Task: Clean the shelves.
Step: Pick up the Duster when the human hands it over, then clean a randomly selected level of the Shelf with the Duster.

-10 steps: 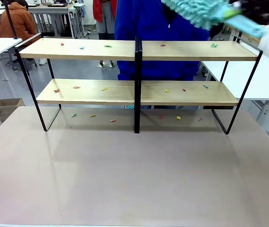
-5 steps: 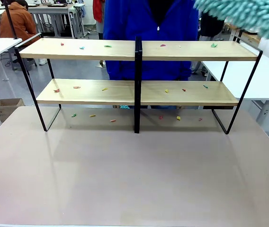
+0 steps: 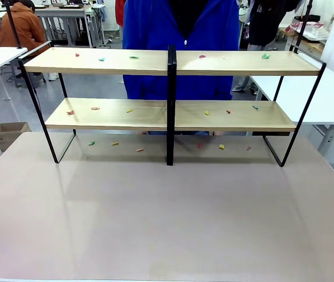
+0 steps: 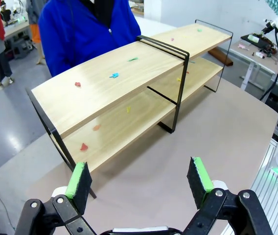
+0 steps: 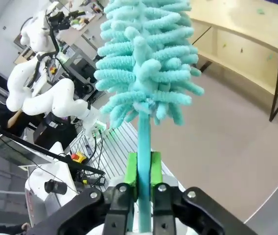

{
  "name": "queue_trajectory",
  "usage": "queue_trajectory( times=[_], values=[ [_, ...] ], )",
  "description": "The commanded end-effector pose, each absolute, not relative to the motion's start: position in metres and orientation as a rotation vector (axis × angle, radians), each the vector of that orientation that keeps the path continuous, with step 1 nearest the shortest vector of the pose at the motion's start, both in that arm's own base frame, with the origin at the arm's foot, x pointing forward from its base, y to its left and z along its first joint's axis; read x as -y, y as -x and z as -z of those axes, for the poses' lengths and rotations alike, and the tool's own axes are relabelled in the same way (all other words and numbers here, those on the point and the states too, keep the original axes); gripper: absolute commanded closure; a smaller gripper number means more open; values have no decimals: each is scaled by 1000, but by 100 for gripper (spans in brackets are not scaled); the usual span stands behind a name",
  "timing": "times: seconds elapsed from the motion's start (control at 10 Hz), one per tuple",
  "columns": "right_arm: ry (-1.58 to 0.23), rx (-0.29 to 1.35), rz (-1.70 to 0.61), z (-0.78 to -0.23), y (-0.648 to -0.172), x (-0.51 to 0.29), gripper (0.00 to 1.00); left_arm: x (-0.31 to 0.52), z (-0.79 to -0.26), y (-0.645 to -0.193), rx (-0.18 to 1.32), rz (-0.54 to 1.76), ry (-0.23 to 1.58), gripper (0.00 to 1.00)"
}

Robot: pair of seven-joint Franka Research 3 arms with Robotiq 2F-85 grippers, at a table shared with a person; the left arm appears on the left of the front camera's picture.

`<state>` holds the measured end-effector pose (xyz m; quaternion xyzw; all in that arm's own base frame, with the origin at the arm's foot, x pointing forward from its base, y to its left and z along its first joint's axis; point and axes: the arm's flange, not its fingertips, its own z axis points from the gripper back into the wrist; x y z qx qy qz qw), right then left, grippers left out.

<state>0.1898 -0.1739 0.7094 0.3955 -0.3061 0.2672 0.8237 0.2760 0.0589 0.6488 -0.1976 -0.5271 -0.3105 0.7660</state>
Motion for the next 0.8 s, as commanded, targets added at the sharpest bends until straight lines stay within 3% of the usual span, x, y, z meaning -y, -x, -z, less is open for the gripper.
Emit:
queue_trajectory(
  times=[0.0, 0.7],
  values=[
    [-844, 628, -604, -712, -196, 159, 100, -59, -649, -277, 1148, 673, 432, 0],
    [-844, 628, -604, -712, -196, 159, 100, -59, -649, -277, 1148, 673, 432, 0]
  ],
)
